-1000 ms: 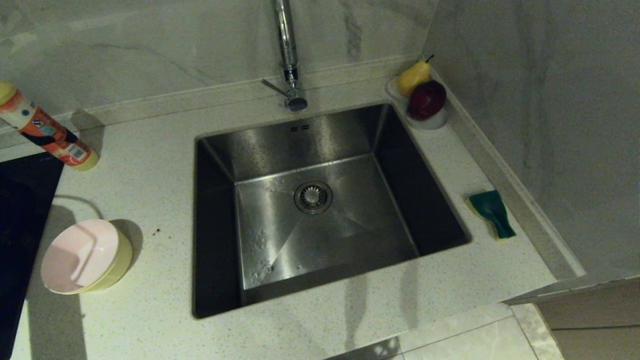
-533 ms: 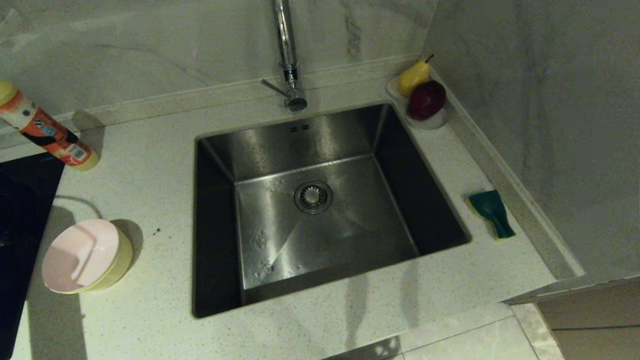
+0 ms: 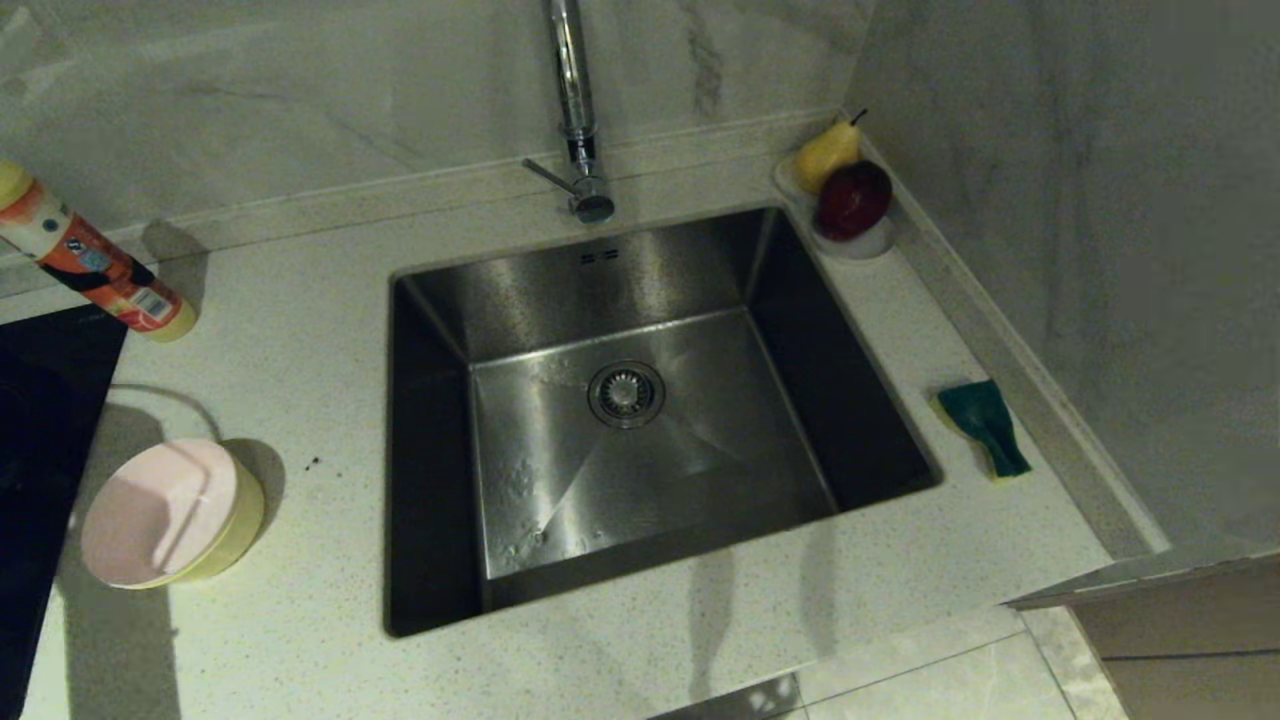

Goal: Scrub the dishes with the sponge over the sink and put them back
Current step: Place the bowl on the bowl

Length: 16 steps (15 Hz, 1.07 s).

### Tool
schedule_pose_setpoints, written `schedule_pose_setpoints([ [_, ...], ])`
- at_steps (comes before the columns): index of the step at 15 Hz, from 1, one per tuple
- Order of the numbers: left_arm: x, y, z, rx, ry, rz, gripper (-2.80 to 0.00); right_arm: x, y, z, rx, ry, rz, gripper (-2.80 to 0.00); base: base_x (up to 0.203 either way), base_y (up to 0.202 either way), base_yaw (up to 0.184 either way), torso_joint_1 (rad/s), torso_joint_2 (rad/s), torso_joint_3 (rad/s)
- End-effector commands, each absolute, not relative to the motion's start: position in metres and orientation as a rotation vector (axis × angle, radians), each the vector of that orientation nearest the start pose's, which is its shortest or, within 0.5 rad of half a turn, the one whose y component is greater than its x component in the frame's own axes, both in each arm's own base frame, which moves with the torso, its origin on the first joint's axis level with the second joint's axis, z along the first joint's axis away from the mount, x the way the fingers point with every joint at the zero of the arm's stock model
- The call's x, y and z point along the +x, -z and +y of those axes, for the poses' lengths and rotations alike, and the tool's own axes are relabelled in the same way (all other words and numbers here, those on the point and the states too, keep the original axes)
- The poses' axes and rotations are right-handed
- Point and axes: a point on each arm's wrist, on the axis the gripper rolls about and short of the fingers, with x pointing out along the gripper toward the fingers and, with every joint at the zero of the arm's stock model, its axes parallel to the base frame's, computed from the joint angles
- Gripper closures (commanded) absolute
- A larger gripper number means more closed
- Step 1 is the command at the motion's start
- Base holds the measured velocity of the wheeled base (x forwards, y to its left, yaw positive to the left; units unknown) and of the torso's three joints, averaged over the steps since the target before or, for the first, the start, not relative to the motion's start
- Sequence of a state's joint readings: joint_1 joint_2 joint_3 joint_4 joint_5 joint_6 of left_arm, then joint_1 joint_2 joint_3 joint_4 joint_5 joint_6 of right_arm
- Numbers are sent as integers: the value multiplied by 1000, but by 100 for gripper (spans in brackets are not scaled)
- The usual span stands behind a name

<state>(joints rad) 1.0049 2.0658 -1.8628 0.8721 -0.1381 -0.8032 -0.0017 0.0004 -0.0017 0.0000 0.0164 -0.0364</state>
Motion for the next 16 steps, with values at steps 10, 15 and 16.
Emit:
schedule_pose_setpoints([
  [10,168,-304,194,-1005,-799,667,0,-23,-76,0,-37,-15,0,0,0,0,0,0,0,0],
  [15,170,-296,131,-871,-614,805,0,-23,-76,0,-37,-15,0,0,0,0,0,0,0,0],
  [16,170,-293,117,-841,-573,839,0,-23,-76,0,-37,-15,0,0,0,0,0,0,0,0],
])
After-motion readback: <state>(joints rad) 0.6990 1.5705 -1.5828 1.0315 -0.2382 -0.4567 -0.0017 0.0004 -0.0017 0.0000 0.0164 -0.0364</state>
